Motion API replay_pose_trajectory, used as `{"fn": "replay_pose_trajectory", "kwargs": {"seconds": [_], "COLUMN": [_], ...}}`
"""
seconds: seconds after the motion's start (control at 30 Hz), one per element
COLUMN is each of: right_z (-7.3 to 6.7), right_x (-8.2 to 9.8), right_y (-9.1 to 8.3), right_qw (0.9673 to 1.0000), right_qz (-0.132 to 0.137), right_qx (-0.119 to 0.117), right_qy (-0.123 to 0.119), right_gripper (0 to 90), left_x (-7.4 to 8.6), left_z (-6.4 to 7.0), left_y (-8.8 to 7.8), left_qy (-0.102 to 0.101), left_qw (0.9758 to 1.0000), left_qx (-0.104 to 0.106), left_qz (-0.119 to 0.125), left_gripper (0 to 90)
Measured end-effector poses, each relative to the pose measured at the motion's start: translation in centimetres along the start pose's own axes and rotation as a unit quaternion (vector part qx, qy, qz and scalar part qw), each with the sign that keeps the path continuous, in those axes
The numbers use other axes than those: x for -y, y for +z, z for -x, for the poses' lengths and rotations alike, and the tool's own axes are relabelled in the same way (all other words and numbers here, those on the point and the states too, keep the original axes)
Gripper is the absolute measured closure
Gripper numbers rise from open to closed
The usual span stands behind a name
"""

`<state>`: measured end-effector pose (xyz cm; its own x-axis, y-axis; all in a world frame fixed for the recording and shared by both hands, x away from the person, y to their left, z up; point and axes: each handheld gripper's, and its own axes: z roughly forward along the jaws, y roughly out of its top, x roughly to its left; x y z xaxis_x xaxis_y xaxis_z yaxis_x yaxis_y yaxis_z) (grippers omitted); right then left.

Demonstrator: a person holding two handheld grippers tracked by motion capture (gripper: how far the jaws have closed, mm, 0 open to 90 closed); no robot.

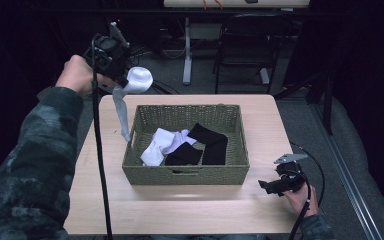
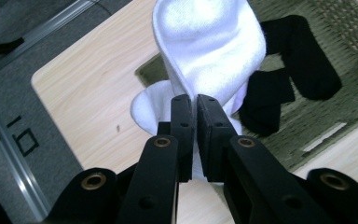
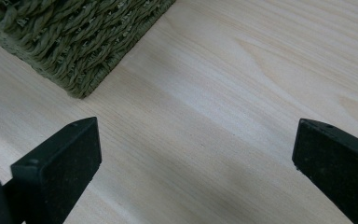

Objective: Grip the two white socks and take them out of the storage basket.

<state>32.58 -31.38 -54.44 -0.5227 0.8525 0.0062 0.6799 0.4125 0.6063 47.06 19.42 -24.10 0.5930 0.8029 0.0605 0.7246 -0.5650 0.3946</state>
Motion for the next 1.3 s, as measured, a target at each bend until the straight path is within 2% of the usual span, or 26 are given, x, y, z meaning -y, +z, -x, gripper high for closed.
{"fn": "replay_pose_trajectory", "kwargs": {"seconds": [0.23, 0.3, 0.37, 0.5, 0.6, 0.73, 0.8, 0.83, 0.93, 0.97, 1.13, 1.27, 1.3], "right_z": [0.0, 0.0, 0.0, 0.0, -0.1, -0.1, 0.0, 0.0, 0.0, 0.0, -0.1, -0.1, -0.1], "right_x": [0.0, 0.0, 0.0, 0.0, 0.0, 0.0, 0.0, 0.0, 0.0, 0.0, 0.0, 0.0, 0.0], "right_y": [0.0, 0.0, 0.0, 0.0, 0.0, 0.0, 0.0, 0.0, 0.0, 0.0, 0.0, 0.0, 0.0], "right_qw": [1.0, 1.0, 1.0, 1.0, 1.0, 1.0, 1.0, 1.0, 1.0, 1.0, 1.0, 1.0, 1.0], "right_qz": [0.001, 0.002, 0.001, 0.001, 0.003, 0.0, 0.0, 0.0, 0.0, 0.0, -0.001, 0.0, 0.0], "right_qx": [0.001, -0.002, 0.0, -0.002, -0.002, 0.002, 0.001, 0.001, 0.001, 0.001, 0.002, -0.001, -0.001], "right_qy": [0.0, 0.001, 0.001, 0.001, 0.001, 0.0, -0.001, 0.0, 0.0, 0.0, 0.0, 0.002, 0.002], "right_gripper": [0.5, 0.6, 0.6, 0.6, 0.6, 0.6, 0.6, 0.6, 0.6, 0.6, 0.6, 0.6, 0.6], "left_x": [2.4, 2.7, 3.9, 5.0, 6.4, 7.5, 8.2, 8.9, 9.5, 9.8, 11.1, 11.9, 11.9], "left_z": [-2.7, -2.9, -4.0, -4.9, -5.9, -6.4, -6.7, -7.0, -7.2, -7.3, -7.4, -7.4, -7.4], "left_y": [-0.6, -0.6, -0.3, 0.5, 2.1, 3.4, 4.4, 5.5, 6.5, 7.1, 10.5, 12.7, 12.7], "left_qy": [-0.036, -0.04, -0.054, -0.068, -0.084, -0.096, -0.105, -0.114, -0.123, -0.131, -0.143, -0.161, -0.161], "left_qw": [0.9993, 0.9991, 0.9984, 0.9974, 0.9962, 0.995, 0.9941, 0.993, 0.9917, 0.9907, 0.9884, 0.9854, 0.9854], "left_qx": [-0.009, -0.011, -0.017, -0.02, -0.017, -0.01, -0.006, -0.003, 0.0, 0.004, 0.007, 0.009, 0.009], "left_qz": [0.002, 0.002, -0.005, -0.012, -0.019, -0.024, -0.027, -0.032, -0.036, -0.037, -0.05, -0.057, -0.057], "left_gripper": [85.5, 85.5, 85.5, 85.4, 85.4, 85.3, 85.4, 85.4, 85.4, 85.4, 85.3, 85.2, 85.2]}}
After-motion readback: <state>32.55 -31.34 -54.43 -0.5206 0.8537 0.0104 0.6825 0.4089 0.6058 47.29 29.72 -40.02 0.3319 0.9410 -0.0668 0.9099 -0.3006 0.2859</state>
